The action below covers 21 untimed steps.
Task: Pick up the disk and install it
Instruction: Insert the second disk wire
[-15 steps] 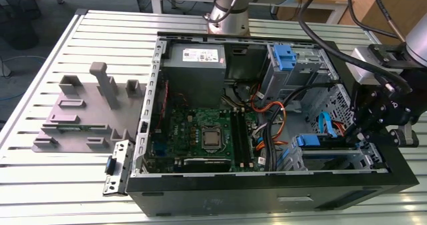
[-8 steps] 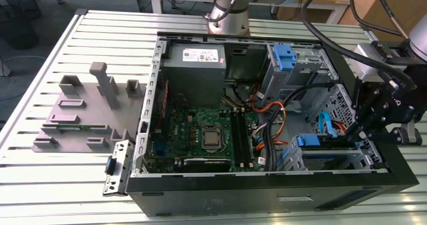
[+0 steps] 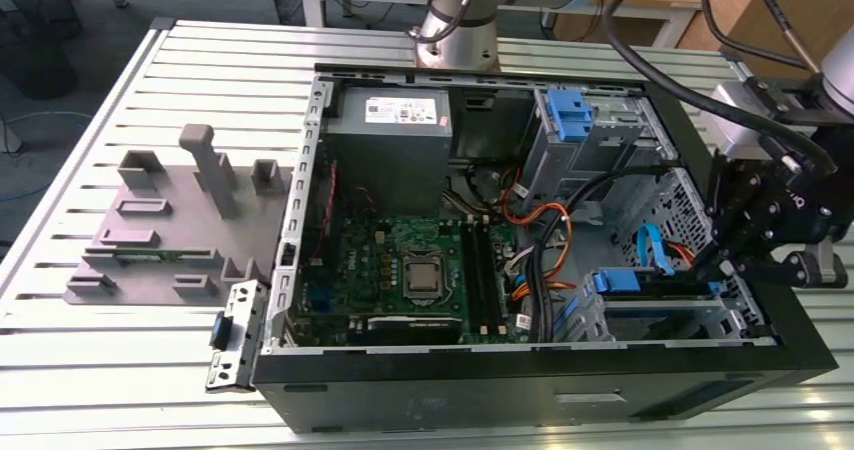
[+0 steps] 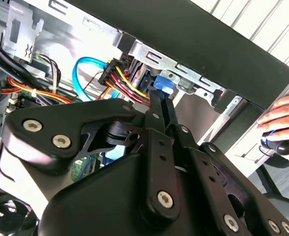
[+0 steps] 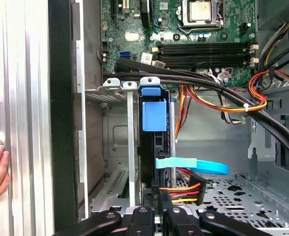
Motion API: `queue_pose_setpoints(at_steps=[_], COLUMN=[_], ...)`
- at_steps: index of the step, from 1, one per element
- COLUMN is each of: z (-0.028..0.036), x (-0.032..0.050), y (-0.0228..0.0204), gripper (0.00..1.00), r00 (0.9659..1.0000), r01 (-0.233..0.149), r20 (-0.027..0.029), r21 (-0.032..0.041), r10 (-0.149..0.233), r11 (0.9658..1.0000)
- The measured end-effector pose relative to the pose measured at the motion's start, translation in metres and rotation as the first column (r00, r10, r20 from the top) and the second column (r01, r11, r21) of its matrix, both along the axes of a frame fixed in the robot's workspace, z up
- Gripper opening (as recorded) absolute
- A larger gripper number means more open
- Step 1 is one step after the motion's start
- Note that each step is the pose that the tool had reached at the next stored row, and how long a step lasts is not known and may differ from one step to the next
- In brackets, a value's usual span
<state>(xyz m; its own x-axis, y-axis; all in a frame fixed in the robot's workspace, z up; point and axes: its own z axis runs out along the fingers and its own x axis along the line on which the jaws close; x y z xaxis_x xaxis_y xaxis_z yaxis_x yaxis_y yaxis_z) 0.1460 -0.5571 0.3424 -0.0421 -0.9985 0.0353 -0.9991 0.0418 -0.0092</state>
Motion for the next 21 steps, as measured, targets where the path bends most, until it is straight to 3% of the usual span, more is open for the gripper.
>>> queue_pose_setpoints(at_steps=[10,21], z=[-0.0028,-0.0031], x=[-0.0045,-0.0053], y=[0.0077,0.007], gripper=[0.16,0.16], r00=[1.0,1.0], r01=[0.0,0.0], r20=[0.0,0.0], r21=[0.0002,0.0002], r10=[0.0,0.0], r11=[1.0,1.0])
